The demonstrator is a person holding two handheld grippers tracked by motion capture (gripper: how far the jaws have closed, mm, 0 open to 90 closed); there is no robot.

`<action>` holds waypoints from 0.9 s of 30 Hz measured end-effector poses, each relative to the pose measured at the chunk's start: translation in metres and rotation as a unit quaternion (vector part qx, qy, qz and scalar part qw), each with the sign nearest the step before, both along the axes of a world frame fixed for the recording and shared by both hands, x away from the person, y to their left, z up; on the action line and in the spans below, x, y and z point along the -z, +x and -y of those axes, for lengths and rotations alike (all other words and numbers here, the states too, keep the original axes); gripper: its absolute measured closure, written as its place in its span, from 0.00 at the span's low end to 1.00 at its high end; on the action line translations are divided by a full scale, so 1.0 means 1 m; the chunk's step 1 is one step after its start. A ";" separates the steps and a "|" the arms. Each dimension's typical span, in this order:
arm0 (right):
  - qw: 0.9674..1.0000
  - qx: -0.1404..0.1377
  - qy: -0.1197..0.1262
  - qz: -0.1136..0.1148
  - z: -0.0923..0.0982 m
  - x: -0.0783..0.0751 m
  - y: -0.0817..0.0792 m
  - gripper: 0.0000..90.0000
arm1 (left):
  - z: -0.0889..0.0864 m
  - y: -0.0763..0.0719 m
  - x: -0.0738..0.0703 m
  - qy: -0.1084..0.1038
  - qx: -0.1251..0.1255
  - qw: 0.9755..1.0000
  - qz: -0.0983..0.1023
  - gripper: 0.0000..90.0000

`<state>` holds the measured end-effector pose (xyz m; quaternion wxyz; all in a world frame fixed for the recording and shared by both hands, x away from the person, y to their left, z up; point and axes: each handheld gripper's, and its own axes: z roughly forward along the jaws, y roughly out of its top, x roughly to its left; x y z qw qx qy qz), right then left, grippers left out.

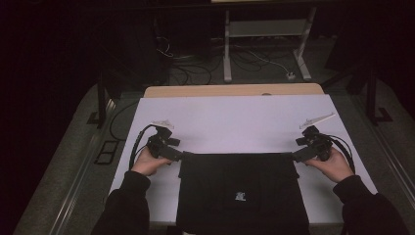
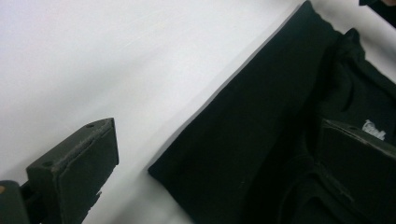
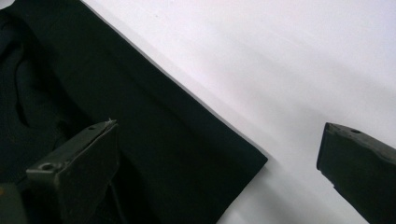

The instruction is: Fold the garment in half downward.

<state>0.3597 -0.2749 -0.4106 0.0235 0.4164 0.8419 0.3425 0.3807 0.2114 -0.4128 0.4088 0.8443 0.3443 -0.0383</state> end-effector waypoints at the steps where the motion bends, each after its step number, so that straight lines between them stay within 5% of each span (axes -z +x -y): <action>1: 1.000 -0.002 0.001 -0.002 0.001 0.001 0.000 0.00 | 0.000 0.001 0.001 0.002 -0.001 1.000 0.001 0.00; 14: 1.000 0.001 -0.001 -0.020 0.007 0.015 0.007 0.00 | 0.002 0.005 0.015 0.037 0.010 0.999 -0.011 0.00; 27: 0.999 0.003 0.010 -0.039 0.020 0.025 0.011 0.18 | 0.000 0.007 0.020 0.047 0.012 0.998 -0.033 0.06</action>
